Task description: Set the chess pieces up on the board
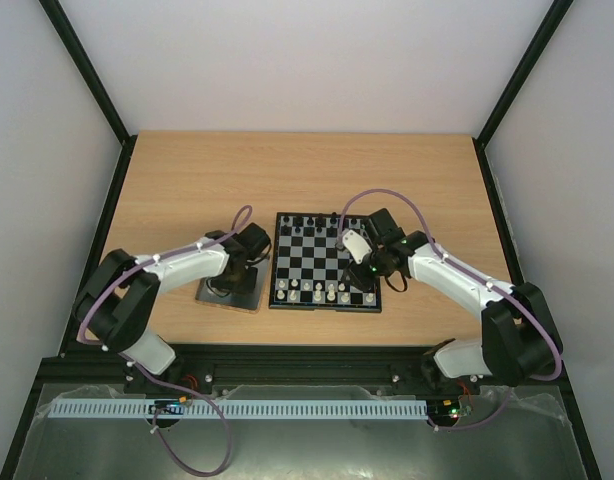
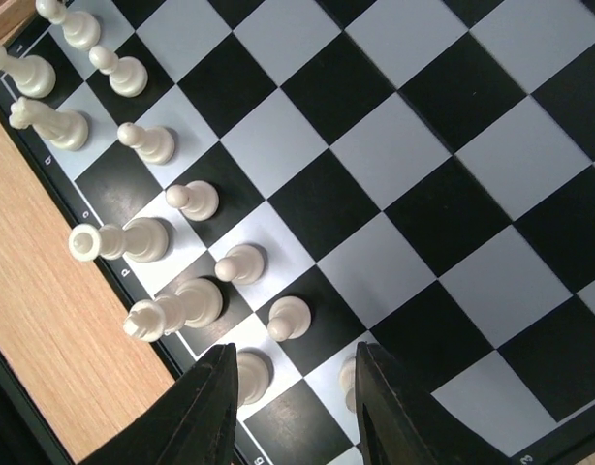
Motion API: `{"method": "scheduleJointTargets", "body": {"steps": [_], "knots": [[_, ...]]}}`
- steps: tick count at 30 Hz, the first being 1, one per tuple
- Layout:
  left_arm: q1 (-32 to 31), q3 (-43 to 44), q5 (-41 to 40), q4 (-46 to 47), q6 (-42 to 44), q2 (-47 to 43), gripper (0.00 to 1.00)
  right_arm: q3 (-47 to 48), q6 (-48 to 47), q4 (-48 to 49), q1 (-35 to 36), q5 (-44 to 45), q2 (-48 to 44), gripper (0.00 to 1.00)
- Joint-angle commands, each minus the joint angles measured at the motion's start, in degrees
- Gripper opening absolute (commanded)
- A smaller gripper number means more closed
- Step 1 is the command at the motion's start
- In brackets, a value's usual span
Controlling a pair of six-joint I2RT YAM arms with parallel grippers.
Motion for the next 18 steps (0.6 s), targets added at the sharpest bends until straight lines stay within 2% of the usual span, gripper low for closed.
{"method": "scheduleJointTargets", "body": {"steps": [1, 10, 13, 18], "knots": [[-4.15, 0.29, 0.11, 4.63, 1.7, -5.46, 0.12, 2.96, 2.05, -0.64, -0.31, 2.53, -0.03, 0.36], [-12.13, -1.38, 0.09, 12.21, 6.19, -16.76, 0.11, 16.99, 7.74, -4.15, -0.92, 2.66, 7.43, 0.36], [-14.8, -2.42, 0.56, 15.81, 8.29, -21.18, 0.12, 23.44, 10.56, -7.18, -2.03, -3.85, 11.84, 0.39], [-17.84, -3.98, 3.24, 20.61, 10.66, -24.72, 0.13, 32.36, 10.78, -14.48, -2.44, -20.03, 20.18, 0.43]]}}
